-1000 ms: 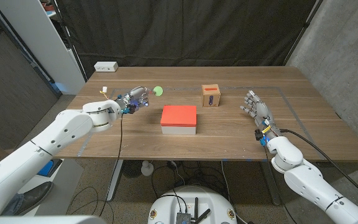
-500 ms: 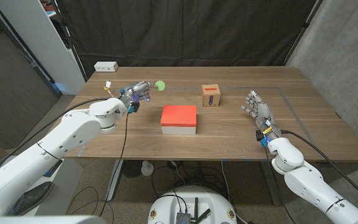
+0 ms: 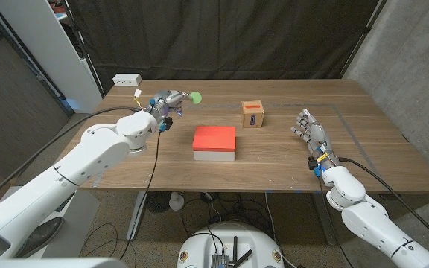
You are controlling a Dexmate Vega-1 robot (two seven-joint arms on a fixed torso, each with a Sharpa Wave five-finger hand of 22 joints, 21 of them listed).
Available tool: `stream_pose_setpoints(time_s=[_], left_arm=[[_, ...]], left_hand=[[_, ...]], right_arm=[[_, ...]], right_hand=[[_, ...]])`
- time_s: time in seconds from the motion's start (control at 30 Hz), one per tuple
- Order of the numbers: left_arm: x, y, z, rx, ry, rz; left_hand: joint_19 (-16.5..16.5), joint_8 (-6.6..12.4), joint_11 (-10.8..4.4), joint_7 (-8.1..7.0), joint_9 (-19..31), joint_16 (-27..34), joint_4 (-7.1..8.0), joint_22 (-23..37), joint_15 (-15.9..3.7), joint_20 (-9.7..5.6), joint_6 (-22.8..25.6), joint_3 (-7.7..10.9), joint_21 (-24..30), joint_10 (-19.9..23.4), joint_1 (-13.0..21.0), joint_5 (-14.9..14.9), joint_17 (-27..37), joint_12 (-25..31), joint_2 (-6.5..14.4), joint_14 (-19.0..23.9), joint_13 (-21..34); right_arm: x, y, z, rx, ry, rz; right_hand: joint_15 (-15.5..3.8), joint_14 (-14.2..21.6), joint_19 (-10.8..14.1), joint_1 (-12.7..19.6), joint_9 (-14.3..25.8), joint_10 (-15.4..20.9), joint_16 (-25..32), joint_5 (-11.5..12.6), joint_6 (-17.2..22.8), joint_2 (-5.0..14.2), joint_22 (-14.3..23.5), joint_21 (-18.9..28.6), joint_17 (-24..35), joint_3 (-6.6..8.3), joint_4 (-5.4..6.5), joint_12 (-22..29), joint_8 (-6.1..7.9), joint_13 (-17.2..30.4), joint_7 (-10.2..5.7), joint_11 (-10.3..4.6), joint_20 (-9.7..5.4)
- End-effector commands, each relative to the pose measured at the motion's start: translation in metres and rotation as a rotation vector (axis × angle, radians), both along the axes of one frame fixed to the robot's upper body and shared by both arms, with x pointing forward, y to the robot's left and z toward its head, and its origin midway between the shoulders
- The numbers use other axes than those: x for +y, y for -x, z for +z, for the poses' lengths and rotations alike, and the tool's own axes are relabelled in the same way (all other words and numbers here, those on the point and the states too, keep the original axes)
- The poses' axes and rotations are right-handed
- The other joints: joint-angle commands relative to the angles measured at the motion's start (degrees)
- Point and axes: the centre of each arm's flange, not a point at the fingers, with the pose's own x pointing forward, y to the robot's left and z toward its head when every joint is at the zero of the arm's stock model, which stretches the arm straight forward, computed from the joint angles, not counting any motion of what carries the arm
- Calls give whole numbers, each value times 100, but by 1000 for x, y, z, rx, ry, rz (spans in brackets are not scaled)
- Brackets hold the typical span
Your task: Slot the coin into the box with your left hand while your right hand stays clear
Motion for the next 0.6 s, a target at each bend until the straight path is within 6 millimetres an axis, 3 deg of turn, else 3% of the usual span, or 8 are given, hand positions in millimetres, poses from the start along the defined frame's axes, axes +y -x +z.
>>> stream_pose_setpoints(time_s=[0.03,0.37,0.6], left_arm=[[-20,5,23,-57,-153,96],[-43,10,46,-111,-299,195],[-63,2,54,-134,-358,161]], left_hand=[[57,292,-3,62,9,58,15,-3,12,-209,518,-3,23,7,90,41,35,94,-14,32,79],[61,297,11,70,-18,49,12,4,9,-209,555,-12,28,17,118,44,-32,83,-27,20,7],[68,300,13,82,-27,69,12,24,12,-208,566,-18,39,16,134,47,-50,115,-37,23,9]], right_arm=[[-4,2,-4,0,-12,-4],[-6,2,-4,-7,-24,-4],[-6,1,-7,-9,-30,3]], right_hand=[[-10,48,48,45,13,42,20,26,51,2,27,22,13,36,-7,43,22,32,3,8,1],[-10,48,48,45,13,42,20,26,51,2,27,22,13,36,-7,43,22,32,3,8,1],[-10,48,48,45,13,42,20,26,51,2,27,22,13,36,-7,43,22,32,3,8,1]])
